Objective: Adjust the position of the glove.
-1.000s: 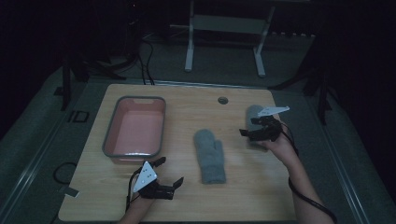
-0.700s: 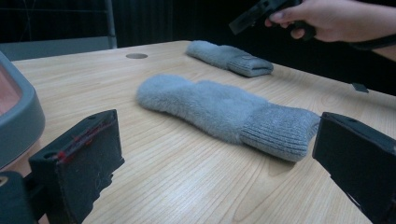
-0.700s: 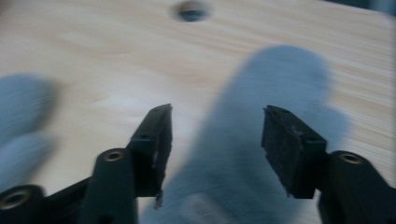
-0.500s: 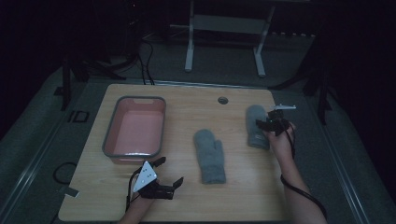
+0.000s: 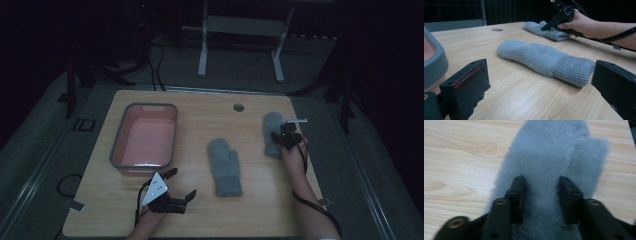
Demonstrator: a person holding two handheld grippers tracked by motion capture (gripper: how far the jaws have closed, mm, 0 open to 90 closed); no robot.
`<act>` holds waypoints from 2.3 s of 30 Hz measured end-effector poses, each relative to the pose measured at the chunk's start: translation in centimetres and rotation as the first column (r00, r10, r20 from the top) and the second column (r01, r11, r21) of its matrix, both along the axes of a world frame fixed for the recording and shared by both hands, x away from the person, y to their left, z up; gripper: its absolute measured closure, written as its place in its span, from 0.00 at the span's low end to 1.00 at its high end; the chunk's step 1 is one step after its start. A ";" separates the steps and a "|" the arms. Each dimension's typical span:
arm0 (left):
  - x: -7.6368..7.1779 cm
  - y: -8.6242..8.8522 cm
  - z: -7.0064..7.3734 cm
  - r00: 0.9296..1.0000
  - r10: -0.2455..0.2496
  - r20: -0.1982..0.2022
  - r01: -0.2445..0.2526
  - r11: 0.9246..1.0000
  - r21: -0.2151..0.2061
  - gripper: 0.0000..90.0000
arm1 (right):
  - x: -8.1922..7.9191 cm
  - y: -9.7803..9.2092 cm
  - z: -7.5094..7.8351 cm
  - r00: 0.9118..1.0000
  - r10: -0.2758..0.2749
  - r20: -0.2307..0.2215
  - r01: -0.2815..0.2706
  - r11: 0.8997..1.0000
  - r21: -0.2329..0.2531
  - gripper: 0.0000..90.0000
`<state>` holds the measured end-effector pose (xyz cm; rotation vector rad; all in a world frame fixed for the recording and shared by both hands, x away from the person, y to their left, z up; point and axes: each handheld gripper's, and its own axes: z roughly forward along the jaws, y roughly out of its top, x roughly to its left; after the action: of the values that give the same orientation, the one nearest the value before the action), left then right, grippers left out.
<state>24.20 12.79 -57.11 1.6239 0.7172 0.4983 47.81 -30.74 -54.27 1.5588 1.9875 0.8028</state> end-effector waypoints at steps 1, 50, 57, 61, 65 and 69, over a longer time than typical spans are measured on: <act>0.0 0.0 0.0 1.000 0.000 0.000 0.000 1.000 0.000 0.02 | -0.1 0.1 0.0 1.000 -0.006 -0.002 0.006 1.000 0.005 0.80; 0.0 0.0 0.0 1.000 0.003 -0.001 -0.003 1.000 -0.001 0.02 | -15.6 0.5 1.1 0.997 0.065 -0.041 -0.061 0.994 0.093 0.88; -0.1 0.0 0.0 1.000 0.001 0.002 -0.001 1.000 0.000 0.02 | -15.5 0.4 0.4 0.996 0.073 -0.048 -0.069 0.994 0.081 0.84; -0.1 0.0 0.0 1.000 0.001 0.003 -0.001 1.000 -0.001 0.02 | -15.6 0.4 0.5 0.996 0.086 -0.039 -0.083 0.994 0.075 0.70; 0.0 0.0 0.0 1.000 0.001 0.001 -0.001 1.000 -0.003 0.02 | -15.8 0.2 1.2 0.998 0.057 -0.036 -0.055 0.996 0.067 0.58; 0.0 0.0 0.0 1.000 0.000 0.000 0.000 1.000 -0.002 0.02 | -16.2 0.5 1.5 0.998 0.053 -0.024 -0.052 0.997 0.062 0.48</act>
<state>24.18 12.83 -57.12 1.6220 0.7178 0.4968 31.63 -30.26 -52.75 1.5642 2.0477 0.8764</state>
